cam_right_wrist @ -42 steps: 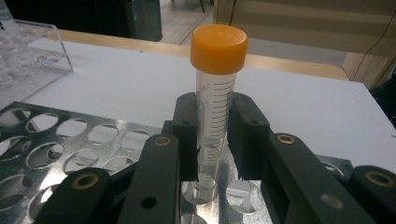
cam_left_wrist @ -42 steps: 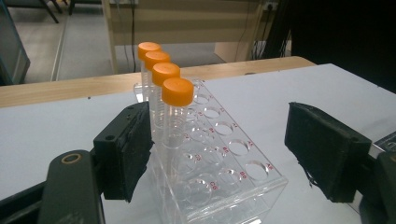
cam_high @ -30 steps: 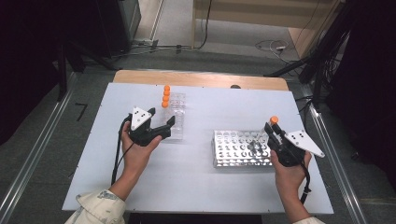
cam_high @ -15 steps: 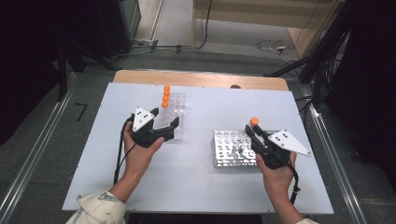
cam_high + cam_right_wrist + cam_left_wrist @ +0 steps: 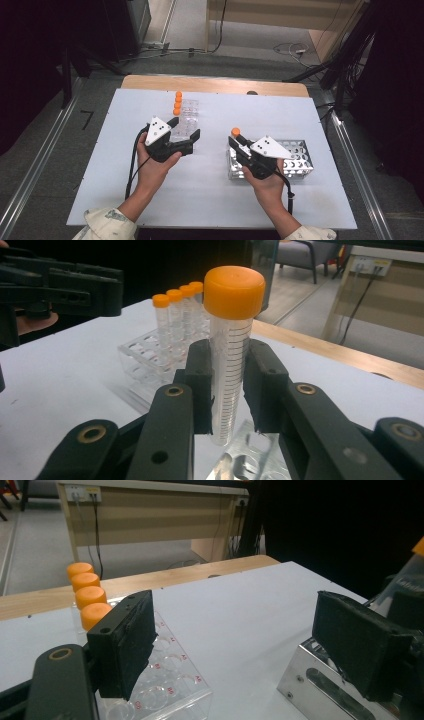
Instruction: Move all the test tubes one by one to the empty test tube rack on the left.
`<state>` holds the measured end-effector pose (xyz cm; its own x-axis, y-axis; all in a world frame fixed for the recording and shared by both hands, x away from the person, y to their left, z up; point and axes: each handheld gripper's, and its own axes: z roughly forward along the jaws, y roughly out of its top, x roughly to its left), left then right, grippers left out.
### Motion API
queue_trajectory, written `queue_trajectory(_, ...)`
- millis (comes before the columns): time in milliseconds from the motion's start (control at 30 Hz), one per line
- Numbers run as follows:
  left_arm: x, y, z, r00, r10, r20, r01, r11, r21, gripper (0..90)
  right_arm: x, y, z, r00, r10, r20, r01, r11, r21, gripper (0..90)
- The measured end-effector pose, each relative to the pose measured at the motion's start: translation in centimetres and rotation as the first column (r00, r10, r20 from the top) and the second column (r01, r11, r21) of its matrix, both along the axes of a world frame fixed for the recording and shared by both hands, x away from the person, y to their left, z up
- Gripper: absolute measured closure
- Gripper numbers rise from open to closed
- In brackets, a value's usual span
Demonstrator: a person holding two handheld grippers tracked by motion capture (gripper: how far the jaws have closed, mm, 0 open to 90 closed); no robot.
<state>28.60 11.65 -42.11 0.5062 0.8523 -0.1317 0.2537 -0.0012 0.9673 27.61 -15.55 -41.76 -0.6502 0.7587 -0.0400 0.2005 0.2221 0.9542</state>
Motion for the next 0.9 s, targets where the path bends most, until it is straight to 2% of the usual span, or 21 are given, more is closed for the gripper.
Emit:
queue_trajectory(233, -0.1, -0.3, 0.1, 0.9998, -0.022, 0.002, 0.022, 0.9998, -0.006, 18.9, 0.2, 1.7, -0.4, 0.9995, 0.029, -0.014, -0.029, 0.9996, -0.006, 72.0)
queue_trajectory(500, -0.5, -0.6, 0.4, 0.9986, -0.051, 0.011, 0.051, 0.9986, -0.016, 19.7, 0.7, 2.9, -1.0, 0.9985, 0.043, -0.035, -0.043, 0.9988, -0.021, 72.0)
queue_trajectory(533, -0.7, -0.8, 0.6, 0.9973, -0.073, 0.013, 0.073, 0.9971, -0.023, 19.7, 0.7, 3.0, -1.0, 0.9984, 0.045, -0.035, -0.046, 0.9987, -0.022, 72.1)
queue_trajectory(600, -0.7, -0.9, 0.6, 0.9963, -0.085, 0.013, 0.085, 0.9960, -0.026, 21.1, 0.8, 3.2, -1.1, 0.9980, 0.049, -0.041, -0.050, 0.9984, -0.027, 72.1)
queue_trajectory(667, -0.9, -1.3, 0.7, 0.9922, -0.123, 0.019, 0.123, 0.9920, -0.028, 22.7, 0.9, 3.4, -1.2, 0.9975, 0.054, -0.046, -0.056, 0.9979, -0.032, 72.0)
queue_trajectory(700, -0.9, -1.3, 0.7, 0.9922, -0.123, 0.019, 0.123, 0.9920, -0.028, 23.8, 0.9, 3.5, -1.3, 0.9969, 0.058, -0.052, -0.060, 0.9977, -0.032, 72.0)
queue_trajectory(867, -1.2, -2.1, 0.6, 0.9839, -0.178, 0.018, 0.178, 0.9840, -0.007, 26.8, 1.0, 4.2, -1.5, 0.9944, 0.082, -0.068, -0.085, 0.9955, -0.042, 72.0)
queue_trajectory(900, -1.2, -2.2, 0.5, 0.9823, -0.187, 0.018, 0.187, 0.9824, 0.000, 29.7, 0.8, 4.5, -1.6, 0.9932, 0.092, -0.071, -0.096, 0.9944, -0.045, 72.0)
